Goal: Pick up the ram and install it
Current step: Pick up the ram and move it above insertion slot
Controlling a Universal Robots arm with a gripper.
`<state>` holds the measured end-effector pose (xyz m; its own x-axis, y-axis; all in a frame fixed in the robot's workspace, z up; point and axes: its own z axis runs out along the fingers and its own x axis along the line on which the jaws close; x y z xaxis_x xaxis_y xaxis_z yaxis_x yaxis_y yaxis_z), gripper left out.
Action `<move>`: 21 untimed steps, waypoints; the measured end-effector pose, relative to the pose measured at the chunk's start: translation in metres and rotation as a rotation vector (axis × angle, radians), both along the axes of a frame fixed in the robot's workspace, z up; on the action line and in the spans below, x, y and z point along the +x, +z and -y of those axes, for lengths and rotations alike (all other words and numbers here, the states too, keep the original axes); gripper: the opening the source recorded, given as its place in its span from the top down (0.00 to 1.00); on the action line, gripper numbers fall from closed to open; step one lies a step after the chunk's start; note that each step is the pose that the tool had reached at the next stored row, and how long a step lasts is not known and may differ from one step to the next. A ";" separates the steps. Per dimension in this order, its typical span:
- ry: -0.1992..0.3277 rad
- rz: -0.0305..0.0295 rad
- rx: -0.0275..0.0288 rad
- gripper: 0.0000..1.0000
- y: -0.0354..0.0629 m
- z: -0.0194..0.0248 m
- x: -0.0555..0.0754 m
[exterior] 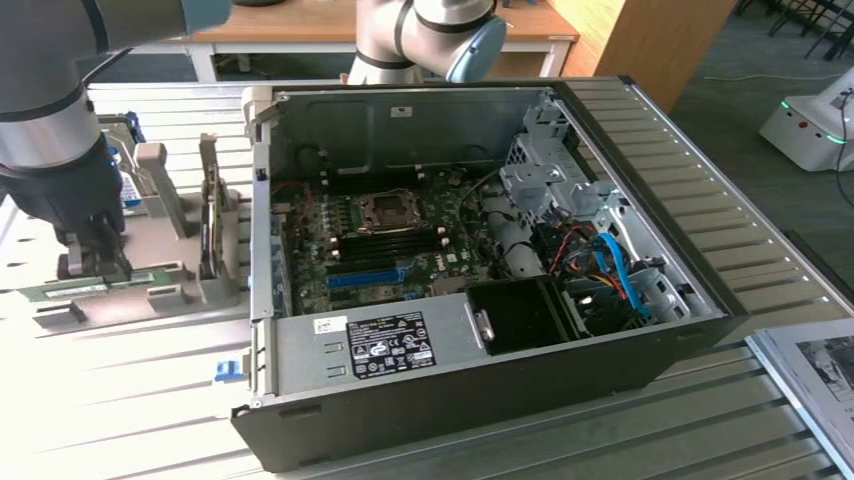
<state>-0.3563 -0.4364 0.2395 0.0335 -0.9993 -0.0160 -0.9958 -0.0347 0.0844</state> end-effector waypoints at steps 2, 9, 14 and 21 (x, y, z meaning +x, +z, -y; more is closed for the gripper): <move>0.000 -0.0041 0.0001 0.89 0.0033 0.0000 0.001; -0.001 -0.0127 0.0001 0.89 0.0132 0.0000 0.003; -0.001 -0.0168 0.0000 0.89 0.0218 0.0000 0.005; -0.001 -0.0213 0.0001 0.89 0.0351 0.0000 0.006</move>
<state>-0.3502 -0.4364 0.2746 0.0321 -0.9993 -0.0168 -0.9938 -0.0337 0.1056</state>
